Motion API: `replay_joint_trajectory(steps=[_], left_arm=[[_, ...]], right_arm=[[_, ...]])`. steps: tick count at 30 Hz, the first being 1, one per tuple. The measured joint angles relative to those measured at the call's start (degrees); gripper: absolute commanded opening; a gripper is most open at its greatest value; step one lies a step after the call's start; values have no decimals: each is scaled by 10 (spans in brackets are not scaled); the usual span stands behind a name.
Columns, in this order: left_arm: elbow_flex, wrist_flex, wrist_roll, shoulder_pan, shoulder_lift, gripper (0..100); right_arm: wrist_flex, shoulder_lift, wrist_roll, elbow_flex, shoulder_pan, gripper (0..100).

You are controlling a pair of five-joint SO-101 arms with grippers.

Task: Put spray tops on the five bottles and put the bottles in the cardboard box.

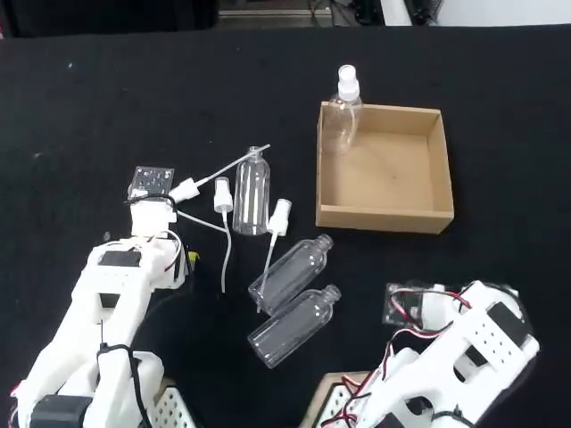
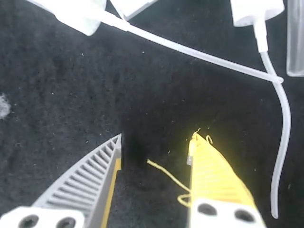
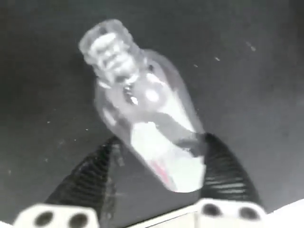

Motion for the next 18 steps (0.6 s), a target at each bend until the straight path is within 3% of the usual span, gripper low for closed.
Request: replay_joint_trajectory(steps=[4,8,12,15,18], left_arm=[[0,0,0,0,0,220],[0,0,0,0,0,220],[0,0,0,0,0,220],[0,0,0,0,0,220],[0,0,0,0,0,220]], right_arm=[[0,-4,-105,-1,0,52],[0,4,-260,-11,0,57],[4,4,-411,-16,0,185],[21,4,-472,-16,2,280],[76,5,-505,-46,5,289]])
